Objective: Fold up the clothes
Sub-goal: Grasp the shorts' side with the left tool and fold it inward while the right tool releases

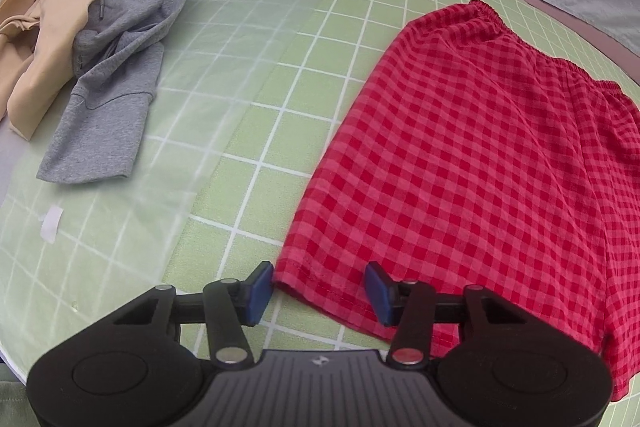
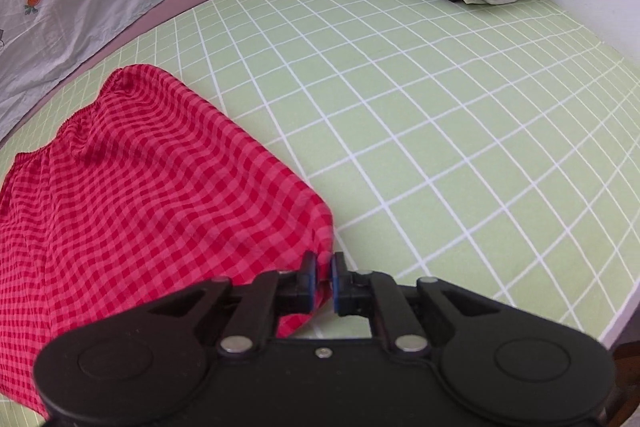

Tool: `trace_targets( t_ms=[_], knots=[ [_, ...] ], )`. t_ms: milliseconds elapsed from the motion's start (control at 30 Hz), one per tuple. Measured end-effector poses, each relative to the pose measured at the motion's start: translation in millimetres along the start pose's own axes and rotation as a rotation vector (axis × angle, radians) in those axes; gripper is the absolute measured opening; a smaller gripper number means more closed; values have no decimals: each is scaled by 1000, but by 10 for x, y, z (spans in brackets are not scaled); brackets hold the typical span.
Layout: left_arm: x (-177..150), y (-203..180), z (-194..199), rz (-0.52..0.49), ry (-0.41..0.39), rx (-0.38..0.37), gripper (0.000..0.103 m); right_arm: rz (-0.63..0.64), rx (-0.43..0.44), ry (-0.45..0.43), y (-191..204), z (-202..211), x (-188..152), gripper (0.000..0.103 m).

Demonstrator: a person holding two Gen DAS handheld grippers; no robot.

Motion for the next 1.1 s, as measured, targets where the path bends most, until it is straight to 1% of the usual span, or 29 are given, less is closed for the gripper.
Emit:
trace_targets(
  t_ms=[33,67,133,200,300,367,433,533,567,667,767,867,900,933,1000,1033,1100],
  knots=[
    [-5,4,5,-5,-1,-7,51,5,-12,-2,20,50,-16,31],
    [-5,9,10,-8,-2,-13,49,10,-21,-9,42,102,-28,37],
    [32,26,6,-17,-10,-20,39,27,-32,-17,100,188,-53,39],
    [77,37,-9,-29,-19,-14,13,45,-44,-24,163,258,-71,46],
    [127,37,0,-22,-20,-31,3,67,-51,-20,244,264,-88,49],
    [151,-6,64,-9,-43,-43,3,71,-37,-19,258,252,-93,49],
    [165,-79,152,8,-74,-56,3,89,-15,-22,256,222,-93,52],
    [154,-310,343,39,-121,-88,2,132,-4,-23,202,156,-67,53],
    [139,-439,425,37,-139,-104,2,142,2,-22,164,136,-54,53],
    [46,-974,645,-13,-179,-176,2,131,29,-35,-16,102,-2,53],
    [-148,-1625,809,-83,-184,-273,2,109,67,-41,-234,49,40,53],
    [-533,-2336,818,-179,-153,-377,2,128,85,-45,-430,17,74,53],
    [-707,-2553,776,-217,-142,-396,3,135,87,-47,-492,16,83,53],
    [-881,-2739,718,-249,-129,-399,4,141,89,-49,-553,14,93,53],
    [-1182,-3000,576,-286,-88,-369,15,151,97,-52,-683,9,109,53],
    [-1307,-3061,520,-290,-69,-349,17,157,98,-53,-739,7,112,53],
    [-1502,-3059,458,-273,-57,-303,35,170,92,-58,-821,13,115,54]
  ],
)
Point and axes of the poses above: each gripper's, at about its wrist camera, not at the fingertips, and z roughly against the way its jaws point, y to its left, x to its top, the point moved 5 cm from there along -z, roughly the way its jaws point, and after that the axes turned 13 degrees about z, right-handed, at the moved point
